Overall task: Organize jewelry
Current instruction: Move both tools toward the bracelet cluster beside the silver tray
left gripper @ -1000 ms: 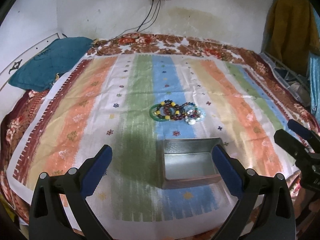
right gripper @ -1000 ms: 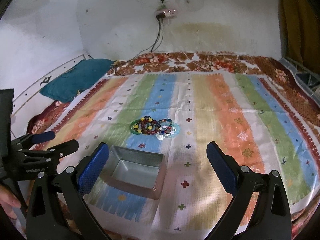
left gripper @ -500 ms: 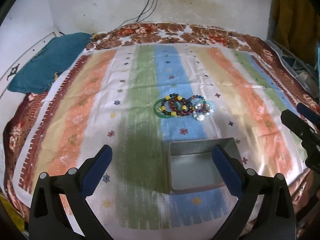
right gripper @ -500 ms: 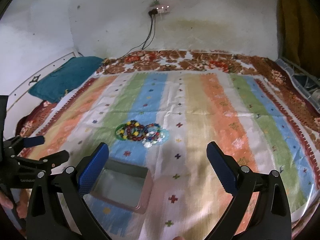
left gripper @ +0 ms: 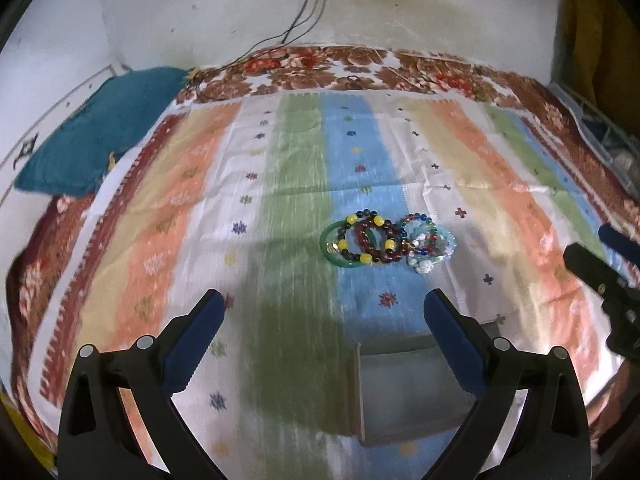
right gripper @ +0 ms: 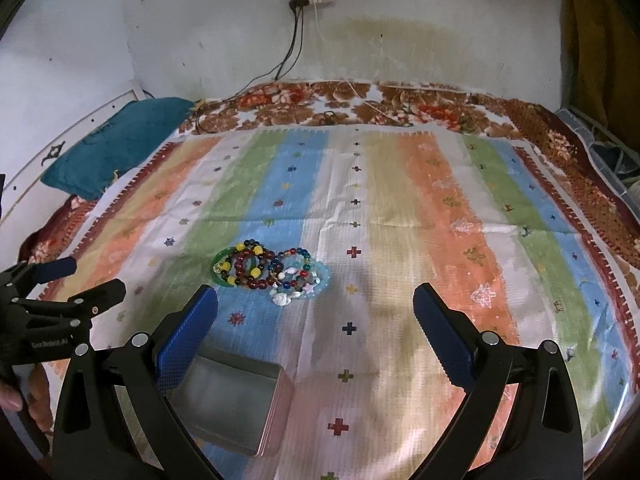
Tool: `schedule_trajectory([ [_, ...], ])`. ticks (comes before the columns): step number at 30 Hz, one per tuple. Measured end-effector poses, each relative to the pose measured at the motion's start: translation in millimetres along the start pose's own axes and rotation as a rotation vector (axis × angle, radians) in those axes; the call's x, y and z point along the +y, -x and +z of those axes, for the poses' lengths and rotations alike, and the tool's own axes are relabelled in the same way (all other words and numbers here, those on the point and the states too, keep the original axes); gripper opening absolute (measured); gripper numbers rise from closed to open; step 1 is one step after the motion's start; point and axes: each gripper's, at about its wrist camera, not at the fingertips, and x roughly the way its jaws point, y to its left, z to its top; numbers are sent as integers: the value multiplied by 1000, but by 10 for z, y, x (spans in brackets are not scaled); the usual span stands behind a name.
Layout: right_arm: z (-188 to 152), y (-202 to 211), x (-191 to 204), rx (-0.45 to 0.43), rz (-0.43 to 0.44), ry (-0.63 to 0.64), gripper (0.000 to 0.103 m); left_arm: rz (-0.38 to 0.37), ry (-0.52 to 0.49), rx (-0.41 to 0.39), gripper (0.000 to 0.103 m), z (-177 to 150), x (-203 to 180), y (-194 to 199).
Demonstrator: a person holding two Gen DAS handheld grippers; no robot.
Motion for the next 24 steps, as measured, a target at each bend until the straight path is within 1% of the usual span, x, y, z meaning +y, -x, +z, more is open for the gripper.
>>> schedule_trajectory([
  [2, 33, -37, -24, -1, 1, -13, 99, 5, -12, -10, 97, 22, -10, -40],
  [5, 59, -97, -8, 5, 6, -3, 99, 44, -24, -48, 97, 66, -5, -65],
  [6, 66, -121, 0, 9, 6, 1, 99, 40, -31, -54, 97, 84, -9, -80],
  [9, 95, -166, 16, 14, 21, 2, 99, 29, -22, -45, 97, 124, 7, -141],
  [13, 137, -259, 2, 29, 29, 1, 99, -4, -25, -18, 97, 190, 3, -249],
  [16, 155, -344, -13, 45, 29, -3, 99, 3, -6, 9, 97, 227, 13, -370],
  [18, 169, -423, -10, 60, 25, 0, 99, -6, 12, 30, 97, 246, 37, -453],
  [22, 189, -556, 9, 84, 19, 8, 99, 20, 3, 48, 97, 301, 30, -597],
  [24, 202, -641, 3, 101, 17, 7, 99, 19, 8, 62, 97, 328, 39, -661],
])
